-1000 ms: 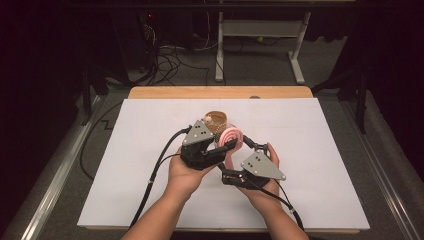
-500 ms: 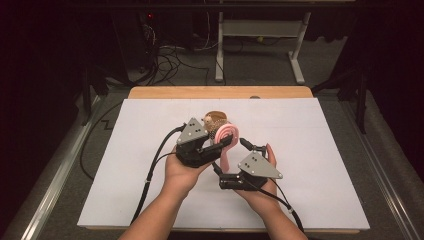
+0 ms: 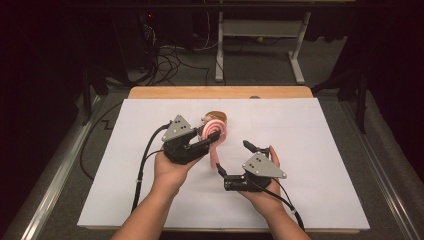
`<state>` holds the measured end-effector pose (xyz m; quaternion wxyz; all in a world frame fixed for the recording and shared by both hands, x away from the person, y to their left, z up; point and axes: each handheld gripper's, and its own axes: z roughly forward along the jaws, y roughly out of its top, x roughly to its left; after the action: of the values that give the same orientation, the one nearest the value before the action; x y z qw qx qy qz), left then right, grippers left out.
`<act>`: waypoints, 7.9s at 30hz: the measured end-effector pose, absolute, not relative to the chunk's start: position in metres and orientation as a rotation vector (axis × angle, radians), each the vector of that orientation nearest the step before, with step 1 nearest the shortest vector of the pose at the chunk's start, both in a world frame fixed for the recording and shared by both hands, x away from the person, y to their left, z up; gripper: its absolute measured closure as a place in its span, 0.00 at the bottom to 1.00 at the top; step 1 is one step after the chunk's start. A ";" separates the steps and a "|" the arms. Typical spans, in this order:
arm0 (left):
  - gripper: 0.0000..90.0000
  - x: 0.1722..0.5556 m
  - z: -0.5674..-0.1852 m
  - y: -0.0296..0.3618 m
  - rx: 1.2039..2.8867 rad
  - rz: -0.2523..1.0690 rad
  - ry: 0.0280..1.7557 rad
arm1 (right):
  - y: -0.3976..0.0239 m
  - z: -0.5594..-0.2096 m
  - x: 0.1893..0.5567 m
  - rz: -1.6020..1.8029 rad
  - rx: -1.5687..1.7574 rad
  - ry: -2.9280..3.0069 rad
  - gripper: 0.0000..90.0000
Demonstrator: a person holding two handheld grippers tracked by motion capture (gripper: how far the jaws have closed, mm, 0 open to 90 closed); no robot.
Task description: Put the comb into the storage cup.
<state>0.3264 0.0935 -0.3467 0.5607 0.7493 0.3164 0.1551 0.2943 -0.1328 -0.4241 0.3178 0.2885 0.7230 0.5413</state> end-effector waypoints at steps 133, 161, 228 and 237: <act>0.71 0.423 -0.289 0.069 1.575 0.489 0.786 | -0.292 -0.453 0.283 1.268 1.111 1.752 0.00; 0.71 0.438 -0.297 0.067 1.568 0.524 0.824 | -0.292 -0.452 0.283 1.281 1.100 1.746 0.00; 0.71 0.454 -0.366 0.068 1.575 0.443 0.951 | -0.289 -0.454 0.283 1.286 1.086 1.766 0.00; 0.71 0.456 -0.367 0.069 1.570 0.433 0.959 | -0.288 -0.456 0.283 1.287 1.091 1.769 0.00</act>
<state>0.4558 0.0685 -0.3670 0.5856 0.6734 0.4114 0.1855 0.2834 -0.2880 -0.4555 0.3415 0.4194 0.6803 0.4947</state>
